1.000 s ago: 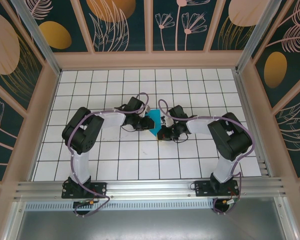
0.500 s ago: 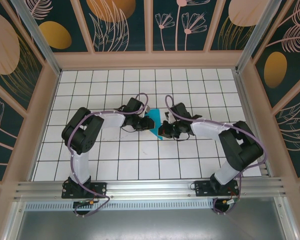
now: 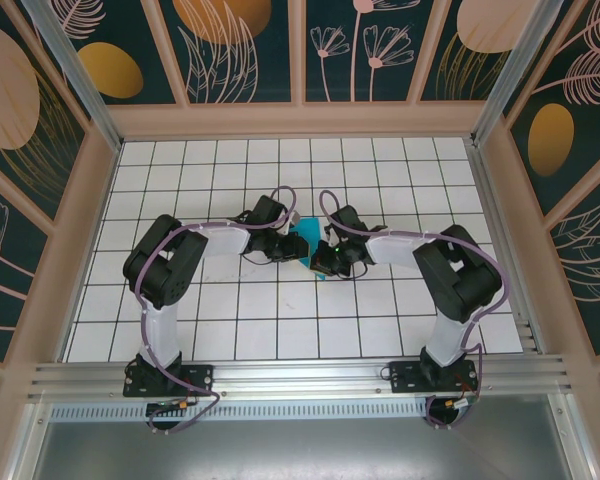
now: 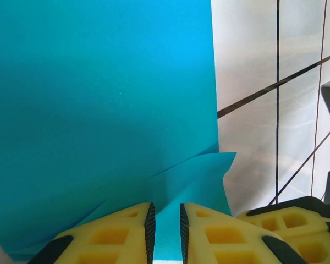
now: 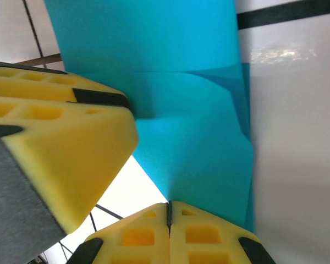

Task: Fold a paper plane with a square sheet of paper (fold left side to right side)
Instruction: Third fold the triangle at the center of the table.

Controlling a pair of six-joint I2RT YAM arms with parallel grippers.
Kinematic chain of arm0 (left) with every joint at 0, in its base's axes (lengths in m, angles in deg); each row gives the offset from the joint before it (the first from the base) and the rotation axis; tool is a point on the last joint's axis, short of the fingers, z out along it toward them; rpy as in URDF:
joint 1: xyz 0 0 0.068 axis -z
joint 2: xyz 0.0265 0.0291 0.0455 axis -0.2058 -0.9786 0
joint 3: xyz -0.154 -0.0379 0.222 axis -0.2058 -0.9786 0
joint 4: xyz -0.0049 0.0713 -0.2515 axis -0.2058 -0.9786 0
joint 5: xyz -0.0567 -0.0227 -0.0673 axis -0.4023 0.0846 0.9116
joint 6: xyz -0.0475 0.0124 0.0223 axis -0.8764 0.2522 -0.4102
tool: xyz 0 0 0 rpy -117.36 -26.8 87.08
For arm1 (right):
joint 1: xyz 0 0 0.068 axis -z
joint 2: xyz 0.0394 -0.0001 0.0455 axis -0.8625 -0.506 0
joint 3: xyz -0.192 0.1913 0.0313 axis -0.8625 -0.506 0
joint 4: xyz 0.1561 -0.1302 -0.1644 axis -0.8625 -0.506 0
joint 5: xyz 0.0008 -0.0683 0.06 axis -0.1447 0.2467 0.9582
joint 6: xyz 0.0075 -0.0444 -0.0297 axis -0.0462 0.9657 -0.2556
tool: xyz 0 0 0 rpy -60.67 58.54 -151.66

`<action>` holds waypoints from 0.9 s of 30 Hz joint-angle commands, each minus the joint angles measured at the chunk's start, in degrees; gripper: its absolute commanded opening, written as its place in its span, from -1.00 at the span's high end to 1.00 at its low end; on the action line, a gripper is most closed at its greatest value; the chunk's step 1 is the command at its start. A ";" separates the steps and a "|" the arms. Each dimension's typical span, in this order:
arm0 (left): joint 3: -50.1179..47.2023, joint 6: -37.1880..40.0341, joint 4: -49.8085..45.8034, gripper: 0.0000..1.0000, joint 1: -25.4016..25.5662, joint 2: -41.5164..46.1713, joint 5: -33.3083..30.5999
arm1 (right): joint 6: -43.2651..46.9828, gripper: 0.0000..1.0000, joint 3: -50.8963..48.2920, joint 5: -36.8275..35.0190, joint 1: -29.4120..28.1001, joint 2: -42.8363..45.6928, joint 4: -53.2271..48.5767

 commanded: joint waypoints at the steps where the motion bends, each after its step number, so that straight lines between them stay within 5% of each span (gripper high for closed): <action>1: -1.59 -0.13 -0.78 0.54 -0.14 -1.53 -3.01 | -1.13 1.00 0.02 -2.13 -0.59 -1.01 -2.19; 27: -0.34 0.94 -2.85 0.54 -0.16 -2.75 -4.99 | -1.15 1.00 -10.69 -3.77 0.73 12.69 -7.81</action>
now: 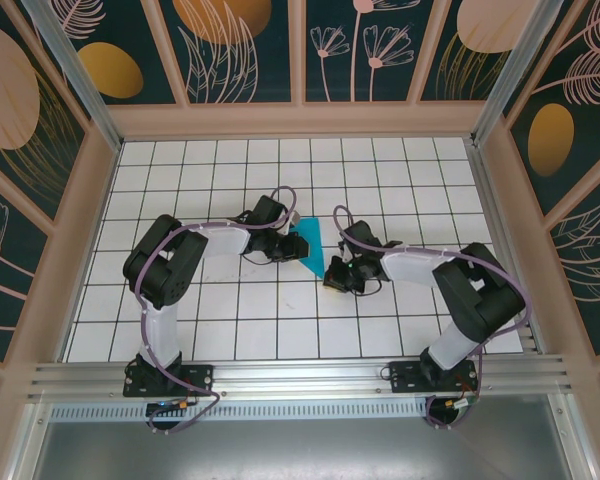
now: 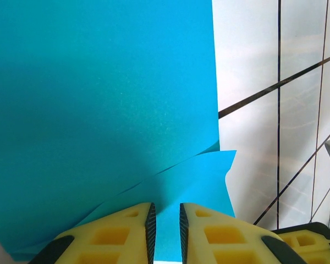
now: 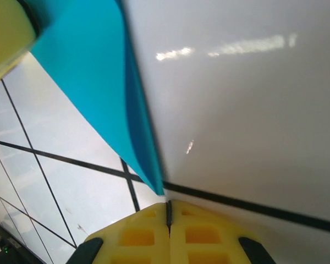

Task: Fold a paper plane with a square sheet of paper (fold left side to right side)
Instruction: Third fold the triangle at the center of the table.

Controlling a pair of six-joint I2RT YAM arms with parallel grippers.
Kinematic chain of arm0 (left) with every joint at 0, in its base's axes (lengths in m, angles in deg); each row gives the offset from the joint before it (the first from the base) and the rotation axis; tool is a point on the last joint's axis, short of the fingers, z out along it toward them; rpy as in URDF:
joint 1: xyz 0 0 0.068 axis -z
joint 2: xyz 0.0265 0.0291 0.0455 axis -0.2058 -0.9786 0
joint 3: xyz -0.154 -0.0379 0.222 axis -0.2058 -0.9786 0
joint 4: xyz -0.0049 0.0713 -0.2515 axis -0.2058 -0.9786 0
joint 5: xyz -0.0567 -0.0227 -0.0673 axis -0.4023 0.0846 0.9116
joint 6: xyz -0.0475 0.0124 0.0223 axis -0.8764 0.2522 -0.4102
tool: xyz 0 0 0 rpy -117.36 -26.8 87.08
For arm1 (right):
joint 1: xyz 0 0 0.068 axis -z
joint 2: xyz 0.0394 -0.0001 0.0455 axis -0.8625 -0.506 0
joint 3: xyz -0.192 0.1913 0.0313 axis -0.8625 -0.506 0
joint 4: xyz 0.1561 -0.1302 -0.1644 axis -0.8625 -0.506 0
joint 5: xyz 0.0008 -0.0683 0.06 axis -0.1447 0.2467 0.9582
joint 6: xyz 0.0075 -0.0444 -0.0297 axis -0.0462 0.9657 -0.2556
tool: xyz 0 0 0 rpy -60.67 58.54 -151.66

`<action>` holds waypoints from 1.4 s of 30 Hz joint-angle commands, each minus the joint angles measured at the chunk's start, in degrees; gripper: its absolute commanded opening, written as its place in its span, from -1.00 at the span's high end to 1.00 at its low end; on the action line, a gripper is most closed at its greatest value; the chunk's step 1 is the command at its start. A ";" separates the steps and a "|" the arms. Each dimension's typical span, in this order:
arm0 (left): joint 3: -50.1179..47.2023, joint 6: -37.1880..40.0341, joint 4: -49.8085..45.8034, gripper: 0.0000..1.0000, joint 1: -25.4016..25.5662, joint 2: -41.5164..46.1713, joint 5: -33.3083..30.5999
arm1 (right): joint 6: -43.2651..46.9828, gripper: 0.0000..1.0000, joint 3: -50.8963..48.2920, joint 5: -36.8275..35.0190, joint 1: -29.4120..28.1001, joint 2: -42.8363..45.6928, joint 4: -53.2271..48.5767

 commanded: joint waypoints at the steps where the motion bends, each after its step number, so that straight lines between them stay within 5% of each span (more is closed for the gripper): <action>1: -0.30 0.92 -2.78 0.55 -0.16 -2.61 -4.63 | 0.53 1.00 0.96 -1.83 0.38 3.35 -5.20; 7: 0.04 0.89 -2.98 0.55 -0.19 -2.13 -4.49 | -0.09 1.00 5.81 -0.19 0.16 4.91 -3.26; 18: 0.14 1.14 -3.24 0.55 -0.20 -2.04 -4.31 | 0.24 1.00 13.81 -1.85 -1.05 -8.18 -1.30; 42: -0.30 1.61 -4.02 0.55 -0.14 -2.04 -5.67 | 5.02 1.00 4.15 -6.60 -0.02 -6.39 -11.17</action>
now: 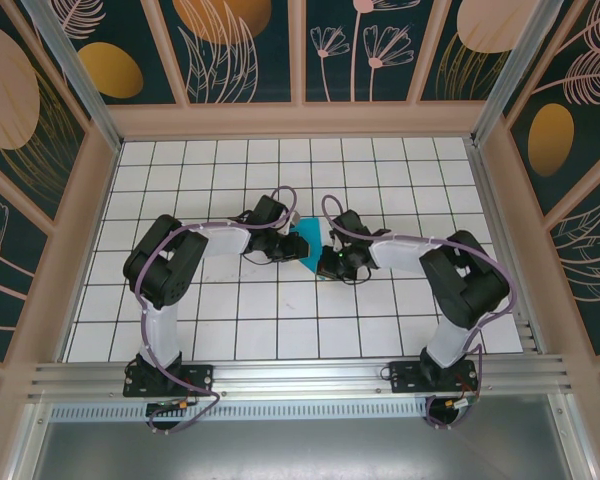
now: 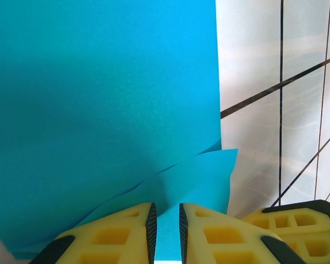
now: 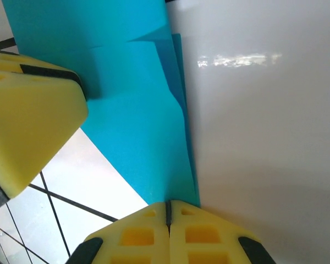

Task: Fold a paper plane with a square sheet of paper (fold left side to right side)
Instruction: Third fold the triangle at the center of the table.

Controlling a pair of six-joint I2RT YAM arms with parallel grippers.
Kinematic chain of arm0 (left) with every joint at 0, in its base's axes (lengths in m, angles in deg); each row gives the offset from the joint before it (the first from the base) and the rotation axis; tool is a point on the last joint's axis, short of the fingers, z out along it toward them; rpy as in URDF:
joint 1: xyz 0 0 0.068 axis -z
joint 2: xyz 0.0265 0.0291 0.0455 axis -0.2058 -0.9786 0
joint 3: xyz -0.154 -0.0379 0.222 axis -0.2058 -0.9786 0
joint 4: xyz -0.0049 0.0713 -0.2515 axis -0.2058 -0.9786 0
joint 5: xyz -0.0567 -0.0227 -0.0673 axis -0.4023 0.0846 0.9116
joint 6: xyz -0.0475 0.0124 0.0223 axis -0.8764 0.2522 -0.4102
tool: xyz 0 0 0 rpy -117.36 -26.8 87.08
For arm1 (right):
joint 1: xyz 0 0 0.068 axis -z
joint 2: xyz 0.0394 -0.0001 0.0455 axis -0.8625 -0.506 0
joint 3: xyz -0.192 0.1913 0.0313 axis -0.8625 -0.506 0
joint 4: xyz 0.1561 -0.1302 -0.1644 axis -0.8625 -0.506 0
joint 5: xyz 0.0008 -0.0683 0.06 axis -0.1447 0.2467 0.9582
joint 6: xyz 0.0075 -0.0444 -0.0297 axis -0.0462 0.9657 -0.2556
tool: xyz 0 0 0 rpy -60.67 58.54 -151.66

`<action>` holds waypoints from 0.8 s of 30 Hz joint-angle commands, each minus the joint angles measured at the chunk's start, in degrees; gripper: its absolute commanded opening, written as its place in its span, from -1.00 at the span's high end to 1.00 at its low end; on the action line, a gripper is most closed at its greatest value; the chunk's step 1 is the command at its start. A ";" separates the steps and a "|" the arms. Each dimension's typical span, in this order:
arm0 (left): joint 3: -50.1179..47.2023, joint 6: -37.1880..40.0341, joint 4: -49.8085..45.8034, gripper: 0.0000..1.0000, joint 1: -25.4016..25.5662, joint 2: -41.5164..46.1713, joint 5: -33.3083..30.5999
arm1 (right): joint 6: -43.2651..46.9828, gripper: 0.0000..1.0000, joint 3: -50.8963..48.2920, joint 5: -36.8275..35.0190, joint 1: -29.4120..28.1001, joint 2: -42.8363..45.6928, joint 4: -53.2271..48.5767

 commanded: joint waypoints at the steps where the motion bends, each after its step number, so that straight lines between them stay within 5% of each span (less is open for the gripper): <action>1: -0.60 1.57 -3.47 0.55 -0.21 -1.96 -5.19 | 1.53 1.00 -3.79 -3.34 0.65 0.51 -10.58; 10: 2.71 1.93 -5.19 0.35 -0.33 2.59 -3.02 | 5.83 0.99 -3.99 -1.42 3.50 9.87 -7.94; 17: 5.76 1.60 -5.94 0.10 -2.20 10.63 -0.35 | 13.50 0.16 -4.73 1.65 9.23 16.78 3.41; 24: -1.76 0.39 -4.48 -0.07 -6.84 17.69 -2.32 | 19.51 -0.09 -2.34 10.23 10.10 9.20 13.52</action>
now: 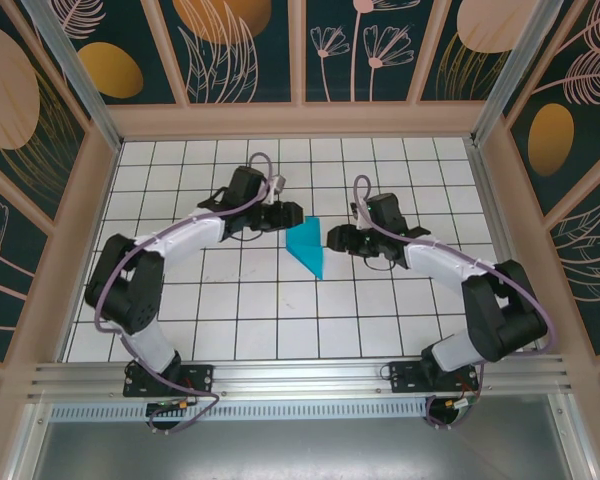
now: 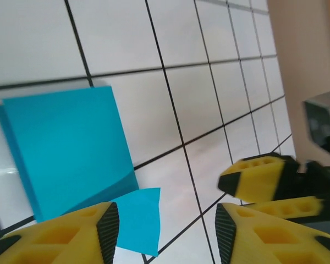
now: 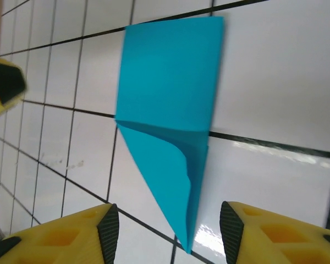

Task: Fold a paper plane with a square sheet of paper (fold left side to right side)
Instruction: Third fold the triangle at the center of the table, then fourth fold the wing at the center of the table.

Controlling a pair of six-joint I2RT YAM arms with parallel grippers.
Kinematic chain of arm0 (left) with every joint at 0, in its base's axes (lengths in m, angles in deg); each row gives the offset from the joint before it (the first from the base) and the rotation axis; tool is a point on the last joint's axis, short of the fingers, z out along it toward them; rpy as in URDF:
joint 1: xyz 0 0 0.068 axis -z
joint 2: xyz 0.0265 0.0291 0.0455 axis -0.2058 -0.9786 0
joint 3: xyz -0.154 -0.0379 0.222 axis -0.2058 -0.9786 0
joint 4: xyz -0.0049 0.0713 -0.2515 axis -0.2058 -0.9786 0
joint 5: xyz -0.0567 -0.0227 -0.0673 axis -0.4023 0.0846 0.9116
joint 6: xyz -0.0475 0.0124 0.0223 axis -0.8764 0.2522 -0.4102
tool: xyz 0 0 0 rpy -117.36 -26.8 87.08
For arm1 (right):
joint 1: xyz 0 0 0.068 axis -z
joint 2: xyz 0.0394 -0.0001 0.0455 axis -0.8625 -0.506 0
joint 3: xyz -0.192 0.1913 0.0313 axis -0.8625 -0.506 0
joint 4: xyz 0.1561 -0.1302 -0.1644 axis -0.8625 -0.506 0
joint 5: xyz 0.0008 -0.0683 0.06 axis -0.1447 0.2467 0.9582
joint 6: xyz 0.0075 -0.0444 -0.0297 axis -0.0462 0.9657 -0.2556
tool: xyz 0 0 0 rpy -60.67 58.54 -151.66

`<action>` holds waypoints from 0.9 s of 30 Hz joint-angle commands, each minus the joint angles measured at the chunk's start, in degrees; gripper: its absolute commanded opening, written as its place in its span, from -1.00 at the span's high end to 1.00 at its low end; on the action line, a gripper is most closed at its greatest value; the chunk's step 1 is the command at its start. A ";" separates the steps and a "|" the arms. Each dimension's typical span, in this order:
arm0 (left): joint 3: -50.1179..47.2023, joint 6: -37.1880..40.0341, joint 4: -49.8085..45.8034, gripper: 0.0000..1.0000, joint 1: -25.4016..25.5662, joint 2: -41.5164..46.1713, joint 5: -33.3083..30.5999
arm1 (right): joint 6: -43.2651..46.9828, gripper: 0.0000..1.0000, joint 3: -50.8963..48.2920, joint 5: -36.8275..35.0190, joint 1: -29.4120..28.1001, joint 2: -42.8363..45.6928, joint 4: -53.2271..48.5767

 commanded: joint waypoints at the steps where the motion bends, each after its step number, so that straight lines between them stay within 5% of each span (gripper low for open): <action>1: -5.01 -1.23 0.85 -0.07 -1.80 1.26 -0.56 | 4.84 -0.09 2.22 4.53 0.11 -5.42 4.98; 27: -5.62 -7.09 12.33 0.03 -0.95 -13.72 7.74 | 5.39 0.42 7.41 4.11 -0.44 -17.06 2.33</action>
